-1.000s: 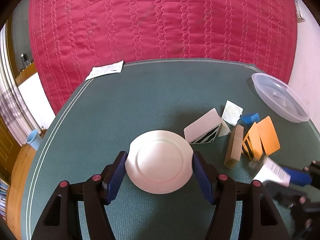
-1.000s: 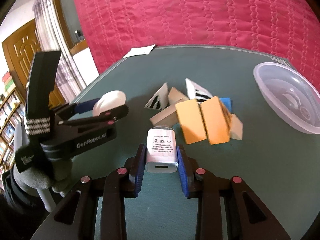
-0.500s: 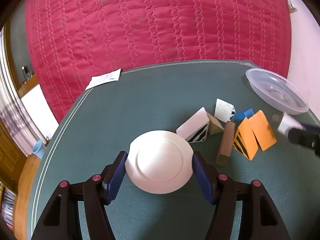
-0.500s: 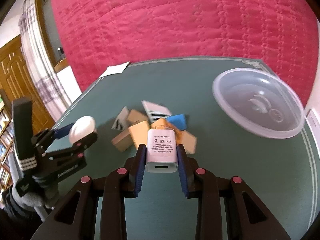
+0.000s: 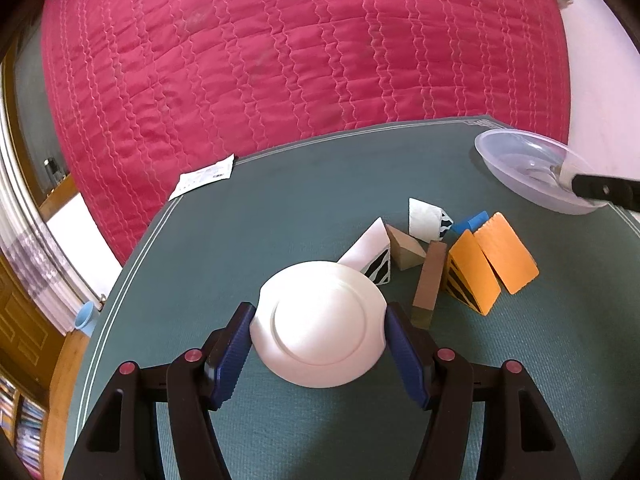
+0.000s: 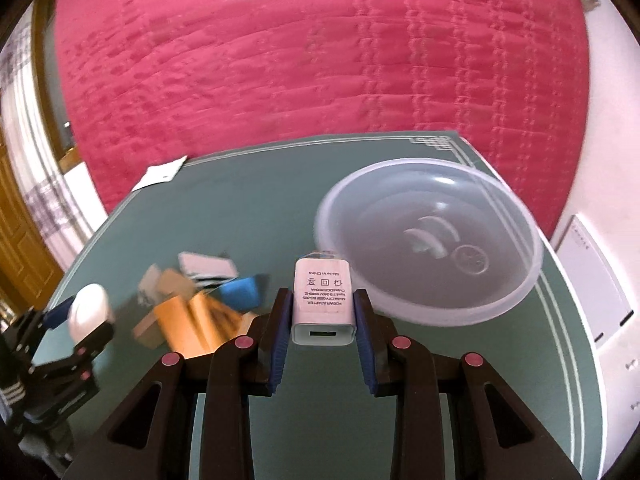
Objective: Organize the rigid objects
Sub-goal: 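Carry the charger into the clear bowl and open the right tool while the left carries the dish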
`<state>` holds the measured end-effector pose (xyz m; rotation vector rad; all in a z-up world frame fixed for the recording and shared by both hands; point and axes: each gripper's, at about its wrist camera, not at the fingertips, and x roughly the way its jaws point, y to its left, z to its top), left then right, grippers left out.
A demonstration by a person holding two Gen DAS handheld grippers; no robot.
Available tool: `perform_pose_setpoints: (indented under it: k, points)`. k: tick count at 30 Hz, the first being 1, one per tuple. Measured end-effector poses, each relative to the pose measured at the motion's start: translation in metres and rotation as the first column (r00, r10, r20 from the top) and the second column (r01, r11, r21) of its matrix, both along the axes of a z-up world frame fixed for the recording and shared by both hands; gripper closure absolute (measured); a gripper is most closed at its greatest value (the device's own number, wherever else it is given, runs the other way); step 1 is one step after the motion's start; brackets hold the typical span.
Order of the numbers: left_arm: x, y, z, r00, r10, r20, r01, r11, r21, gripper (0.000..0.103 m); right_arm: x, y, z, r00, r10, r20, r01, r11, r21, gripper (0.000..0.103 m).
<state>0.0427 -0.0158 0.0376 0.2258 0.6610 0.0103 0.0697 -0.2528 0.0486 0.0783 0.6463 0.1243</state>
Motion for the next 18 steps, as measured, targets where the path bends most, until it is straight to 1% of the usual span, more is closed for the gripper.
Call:
perform_pose_setpoints:
  k: [8,13,18]
  points:
    - [-0.001,-0.004,-0.001,1.0,-0.005,-0.001,0.005,1.0,0.008,0.035,0.034,-0.023,-0.005,0.996,-0.091,-0.012,0.091,0.995,-0.028,0.072]
    - [0.001,-0.007,-0.003,1.0,-0.008,-0.012,0.008,1.0,0.011,0.035,0.052,-0.035,-0.011,0.991,-0.129,-0.019,0.128,0.991,-0.036,0.072]
    - [0.004,-0.009,-0.001,1.0,-0.015,-0.026,0.015,1.0,-0.005,0.035,0.065,-0.052,-0.016,0.987,-0.158,-0.015,0.158,0.987,-0.008,0.071]
